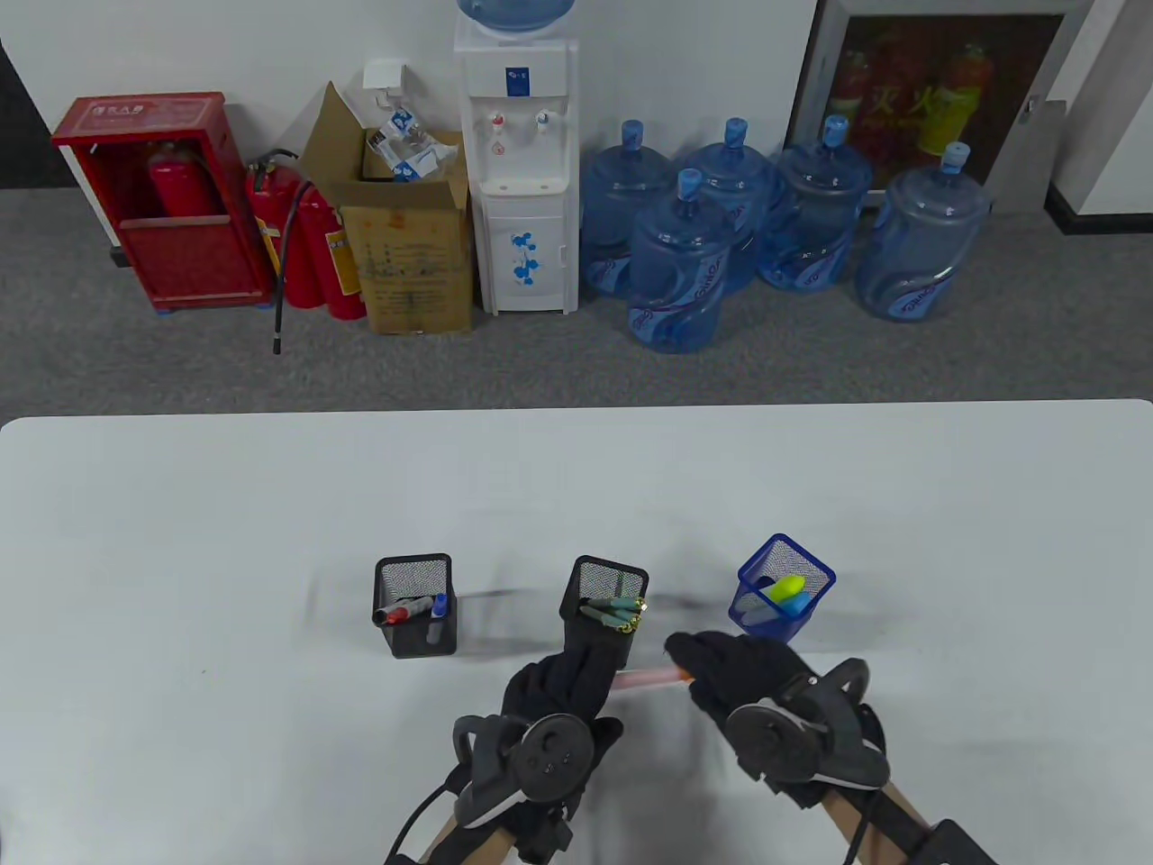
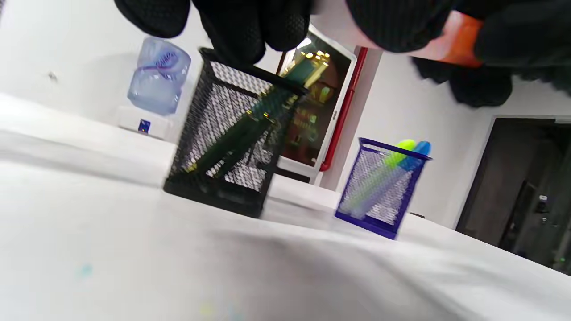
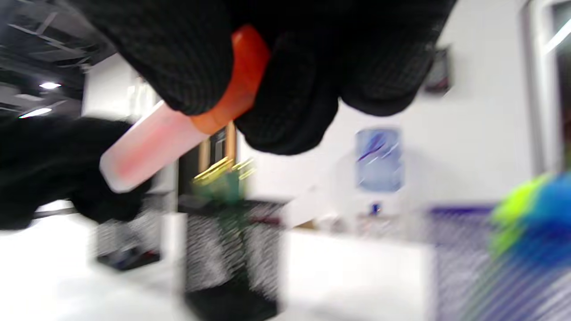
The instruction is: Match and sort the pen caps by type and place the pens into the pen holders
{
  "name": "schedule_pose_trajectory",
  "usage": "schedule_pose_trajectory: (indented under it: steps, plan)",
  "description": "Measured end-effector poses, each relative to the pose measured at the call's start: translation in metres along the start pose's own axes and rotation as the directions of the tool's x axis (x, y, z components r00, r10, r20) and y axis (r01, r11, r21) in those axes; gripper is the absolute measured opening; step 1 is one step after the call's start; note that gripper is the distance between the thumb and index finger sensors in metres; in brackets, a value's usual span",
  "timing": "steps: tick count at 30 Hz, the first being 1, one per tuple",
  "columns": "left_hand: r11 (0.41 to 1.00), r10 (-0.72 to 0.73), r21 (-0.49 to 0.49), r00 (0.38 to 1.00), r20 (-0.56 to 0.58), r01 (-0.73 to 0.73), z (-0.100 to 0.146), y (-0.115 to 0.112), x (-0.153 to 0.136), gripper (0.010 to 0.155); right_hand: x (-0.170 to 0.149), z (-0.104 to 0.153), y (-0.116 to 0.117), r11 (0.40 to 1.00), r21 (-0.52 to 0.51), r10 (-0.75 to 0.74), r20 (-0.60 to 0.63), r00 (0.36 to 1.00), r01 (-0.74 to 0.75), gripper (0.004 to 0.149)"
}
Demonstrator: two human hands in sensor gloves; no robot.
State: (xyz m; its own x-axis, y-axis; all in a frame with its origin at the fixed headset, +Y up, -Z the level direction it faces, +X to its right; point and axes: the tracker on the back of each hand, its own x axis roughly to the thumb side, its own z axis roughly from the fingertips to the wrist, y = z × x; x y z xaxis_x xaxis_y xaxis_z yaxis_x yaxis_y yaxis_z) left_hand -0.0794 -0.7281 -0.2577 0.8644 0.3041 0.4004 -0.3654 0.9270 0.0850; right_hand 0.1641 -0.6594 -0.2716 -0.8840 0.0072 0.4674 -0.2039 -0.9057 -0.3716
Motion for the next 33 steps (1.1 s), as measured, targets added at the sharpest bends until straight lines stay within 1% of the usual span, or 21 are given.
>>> schedule_pose_trajectory:
  steps: [2,3,5,6,8,11,15,18,21,23,26,28,31,33]
  plan:
    - [1.0,-0.009,-0.029,1.0,-0.008,0.009,0.001,-0.002,-0.004,0.077,-0.027,-0.004,-0.017,0.987,-0.064,0.144,-0.102,0.984,-0.15,0.053]
    - [0.999,-0.012,-0.046,1.0,-0.004,0.012,0.002,-0.004,-0.005,0.077,-0.04,-0.007,-0.024,0.969,-0.064,0.229,-0.139,0.963,-0.24,0.053]
    - [0.997,-0.056,-0.056,0.998,0.002,0.057,0.003,-0.008,-0.006,0.075,-0.055,-0.013,-0.028,0.943,-0.047,0.317,-0.178,0.932,-0.329,0.053]
    - [0.993,-0.094,-0.068,0.996,0.011,0.094,0.003,-0.01,-0.006,0.074,-0.062,-0.016,-0.027,0.928,-0.006,0.365,-0.185,0.913,-0.372,0.053]
    - [0.985,-0.153,-0.074,0.988,0.03,0.154,0.005,-0.012,-0.006,0.074,-0.067,-0.021,-0.02,0.9,0.028,0.433,-0.176,0.884,-0.435,0.053]
    - [0.975,-0.207,-0.079,0.978,0.038,0.209,0.007,-0.013,-0.007,0.073,-0.068,-0.03,-0.003,0.817,0.115,0.577,-0.124,0.808,-0.565,0.052]
    - [0.977,-0.193,-0.092,0.981,0.028,0.194,0.007,-0.012,-0.009,0.073,-0.065,-0.038,0.013,0.798,0.156,0.599,-0.09,0.796,-0.582,0.053]
    - [0.976,-0.197,-0.088,0.98,0.033,0.199,0.007,-0.012,-0.009,0.073,-0.062,-0.044,0.028,0.779,0.207,0.613,-0.058,0.788,-0.591,0.053]
    - [0.975,-0.202,-0.091,0.979,0.031,0.204,0.007,-0.012,-0.009,0.073,-0.06,-0.046,0.033,0.793,0.224,0.589,-0.044,0.807,-0.566,0.058]
    - [0.974,-0.204,-0.097,0.979,0.028,0.206,0.007,-0.013,-0.01,0.074,-0.061,-0.045,0.033,0.802,0.217,0.578,-0.05,0.815,-0.556,0.06]
    - [0.972,-0.211,-0.098,0.977,0.026,0.213,0.007,-0.012,-0.011,0.074,-0.061,-0.041,0.023,0.81,0.194,0.572,-0.051,0.819,-0.554,0.061]
    - [0.972,-0.215,-0.092,0.976,0.021,0.216,0.007,-0.011,-0.012,0.073,-0.059,-0.035,0.014,0.833,0.147,0.546,-0.064,0.835,-0.533,0.06]
    - [0.969,-0.226,-0.096,0.974,0.003,0.226,0.006,-0.009,-0.014,0.073,-0.046,-0.021,0.003,0.884,0.044,0.467,-0.082,0.88,-0.465,0.058]
    - [0.962,-0.253,-0.106,0.967,-0.013,0.25,0.006,-0.009,-0.017,0.073,-0.031,-0.007,0.003,0.922,-0.005,0.386,-0.076,0.92,-0.387,0.058]
